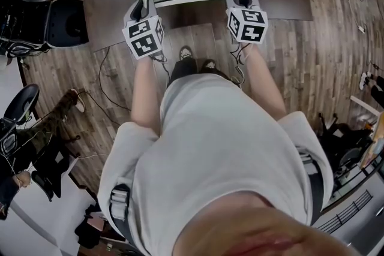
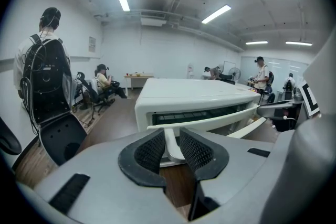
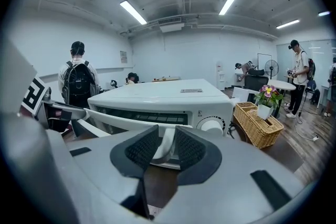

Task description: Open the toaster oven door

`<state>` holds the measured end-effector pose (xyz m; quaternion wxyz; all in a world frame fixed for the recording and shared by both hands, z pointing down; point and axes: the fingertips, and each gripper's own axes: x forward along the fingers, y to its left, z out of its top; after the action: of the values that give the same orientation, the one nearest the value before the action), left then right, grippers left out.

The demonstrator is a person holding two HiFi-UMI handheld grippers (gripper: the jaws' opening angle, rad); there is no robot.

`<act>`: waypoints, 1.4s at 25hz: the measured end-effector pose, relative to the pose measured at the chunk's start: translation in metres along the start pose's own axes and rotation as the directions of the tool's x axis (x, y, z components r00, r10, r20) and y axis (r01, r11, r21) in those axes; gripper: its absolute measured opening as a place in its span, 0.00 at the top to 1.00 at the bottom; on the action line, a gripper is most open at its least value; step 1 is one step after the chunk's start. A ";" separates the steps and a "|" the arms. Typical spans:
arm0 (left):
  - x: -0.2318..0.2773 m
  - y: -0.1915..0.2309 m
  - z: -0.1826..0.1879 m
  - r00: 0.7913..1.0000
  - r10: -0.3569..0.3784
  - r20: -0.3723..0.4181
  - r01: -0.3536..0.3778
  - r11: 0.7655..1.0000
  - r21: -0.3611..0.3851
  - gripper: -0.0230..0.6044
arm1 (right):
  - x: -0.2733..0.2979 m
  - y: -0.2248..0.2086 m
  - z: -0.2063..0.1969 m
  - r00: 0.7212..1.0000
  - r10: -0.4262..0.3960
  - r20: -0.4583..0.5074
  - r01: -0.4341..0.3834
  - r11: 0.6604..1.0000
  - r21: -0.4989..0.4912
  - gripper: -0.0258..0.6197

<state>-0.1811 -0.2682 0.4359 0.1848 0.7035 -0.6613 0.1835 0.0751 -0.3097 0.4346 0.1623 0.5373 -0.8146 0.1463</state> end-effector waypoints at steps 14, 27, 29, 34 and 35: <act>-0.015 -0.005 -0.020 1.000 0.008 -0.014 -0.009 1.000 -0.027 0.80 | -0.018 0.005 -0.017 1.000 0.010 0.007 -0.010 1.000 -0.019 0.81; -0.025 -0.008 -0.036 1.000 -0.004 -0.018 0.003 0.999 -0.047 0.80 | -0.031 0.008 -0.032 1.000 0.021 0.020 -0.021 0.999 -0.030 0.81; -0.025 -0.009 -0.040 1.000 -0.006 -0.017 0.005 0.999 -0.052 0.80 | -0.032 0.008 -0.036 0.999 0.026 0.020 -0.026 0.999 -0.024 0.81; -0.030 -0.012 -0.049 1.000 0.001 -0.022 -0.002 0.999 -0.050 0.80 | -0.038 0.008 -0.045 0.999 0.030 0.014 -0.029 0.999 -0.035 0.81; -0.031 -0.013 -0.050 1.000 0.002 -0.023 -0.003 0.999 -0.050 0.80 | -0.040 0.009 -0.046 0.999 0.031 0.013 -0.030 0.999 -0.036 0.81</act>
<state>-0.1711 -0.2154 0.4637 0.2099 0.6957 -0.6643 0.1753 0.0864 -0.2543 0.4591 0.1643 0.5227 -0.8263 0.1304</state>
